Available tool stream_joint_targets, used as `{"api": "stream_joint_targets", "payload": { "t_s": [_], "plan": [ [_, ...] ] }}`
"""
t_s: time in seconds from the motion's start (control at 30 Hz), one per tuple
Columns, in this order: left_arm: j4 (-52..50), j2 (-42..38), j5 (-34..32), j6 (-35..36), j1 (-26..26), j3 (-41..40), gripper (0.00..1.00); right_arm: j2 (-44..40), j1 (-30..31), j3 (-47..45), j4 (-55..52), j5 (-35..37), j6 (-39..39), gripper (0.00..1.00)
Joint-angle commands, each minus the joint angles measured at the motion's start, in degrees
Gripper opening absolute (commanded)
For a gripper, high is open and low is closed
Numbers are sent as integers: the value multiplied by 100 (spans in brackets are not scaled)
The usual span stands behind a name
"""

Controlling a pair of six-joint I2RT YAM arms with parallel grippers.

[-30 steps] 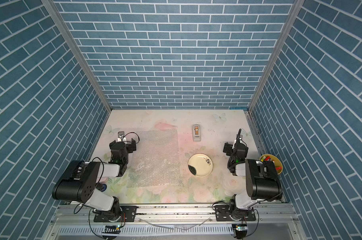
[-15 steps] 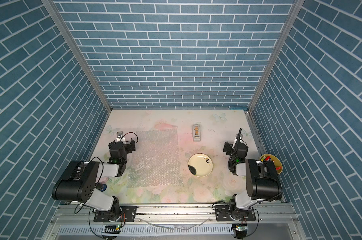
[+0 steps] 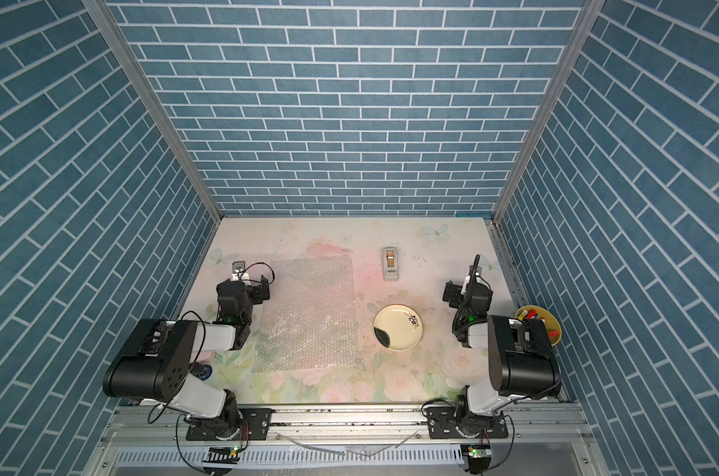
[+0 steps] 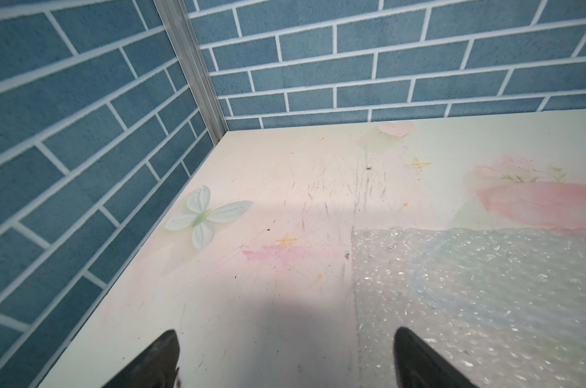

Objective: Wrap dinner plates in bubble wrap
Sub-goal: Pick up the plate from the center of the board.

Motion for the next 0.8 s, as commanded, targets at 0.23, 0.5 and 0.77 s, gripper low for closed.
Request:
{"api": "stream_joint_targets", "payload": {
  "t_s": [0.23, 0.5, 0.77],
  "plan": [
    [-6212, -1763, -358, -2331, -588, 3156, 93, -2432, 441, 2482, -6763, 783, 3320, 99],
    [-8000, -1738, 1080, -4193, -1887, 3027, 82, -1636, 691, 2484, -9026, -2314, 2757, 77],
    [-7950, -1504, 1616, -4897, -1901, 2433, 73, -1102, 702, 1799, -8043, -3458, 2666, 70]
  ]
}}
